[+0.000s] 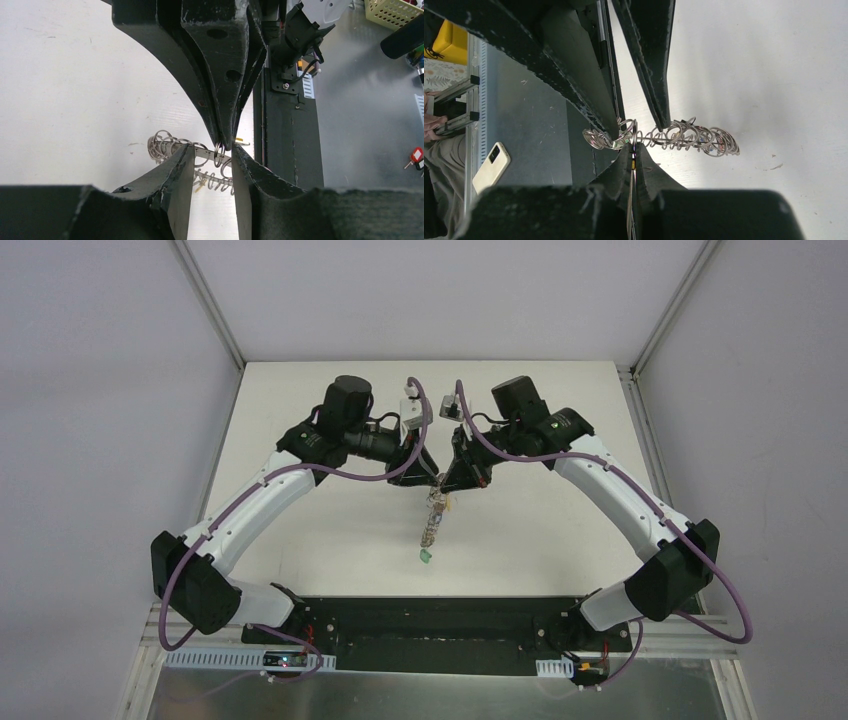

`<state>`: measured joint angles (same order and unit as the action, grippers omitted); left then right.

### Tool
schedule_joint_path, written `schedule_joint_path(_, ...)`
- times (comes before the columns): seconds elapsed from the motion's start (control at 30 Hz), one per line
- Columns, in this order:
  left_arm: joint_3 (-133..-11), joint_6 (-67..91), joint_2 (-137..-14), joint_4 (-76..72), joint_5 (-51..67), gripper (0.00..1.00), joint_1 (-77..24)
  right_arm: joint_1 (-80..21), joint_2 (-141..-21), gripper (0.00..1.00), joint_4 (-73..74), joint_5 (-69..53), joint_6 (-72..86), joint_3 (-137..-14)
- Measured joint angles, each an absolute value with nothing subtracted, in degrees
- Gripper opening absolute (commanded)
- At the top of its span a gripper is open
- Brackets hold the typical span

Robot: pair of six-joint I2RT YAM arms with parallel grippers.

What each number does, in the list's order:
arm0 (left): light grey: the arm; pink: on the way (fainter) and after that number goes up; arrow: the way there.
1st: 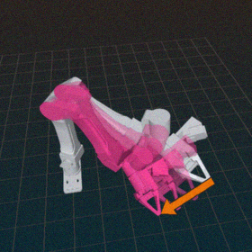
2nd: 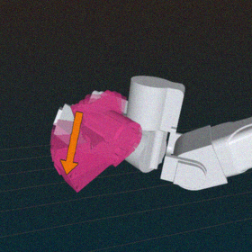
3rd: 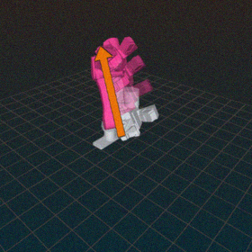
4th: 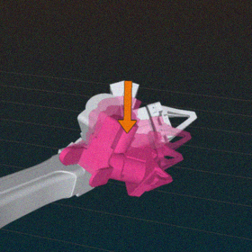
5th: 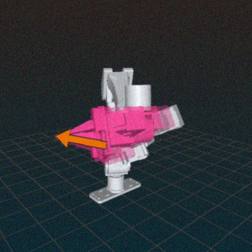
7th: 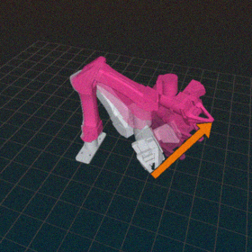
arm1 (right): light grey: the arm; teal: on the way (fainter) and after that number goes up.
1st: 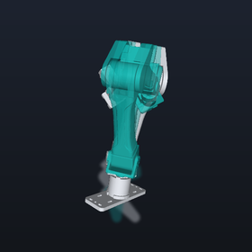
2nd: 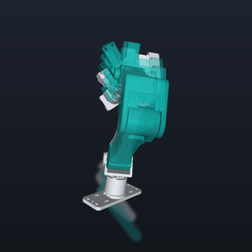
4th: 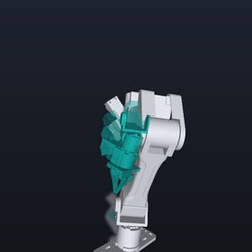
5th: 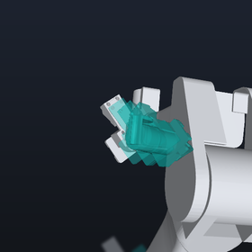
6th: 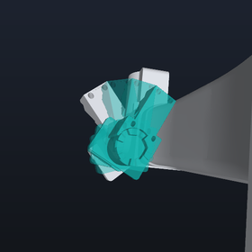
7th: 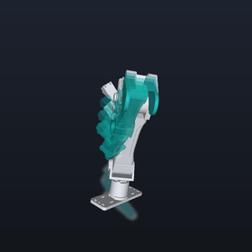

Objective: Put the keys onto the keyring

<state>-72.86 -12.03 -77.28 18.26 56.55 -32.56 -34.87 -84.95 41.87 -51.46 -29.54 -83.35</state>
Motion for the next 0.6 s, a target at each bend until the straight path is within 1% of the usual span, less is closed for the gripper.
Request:
schedule_joint_path(0.17, -72.3, -12.1, -77.6, 18.2, 56.8, 0.23, -33.0, -34.8, -84.9, 0.00, 41.9, -51.5, -29.4, -83.4)
schedule_joint_path(0.53, -71.1, -12.2, -77.6, 17.9, 56.9, 0.00, -33.0, -34.3, -84.9, 0.00, 41.5, -51.9, -28.8, -83.4)
schedule_joint_path(0.6, -71.1, -11.9, -77.6, 17.8, 56.9, 0.00, -33.0, -34.3, -84.9, 0.00, 41.5, -51.9, -28.7, -83.4)
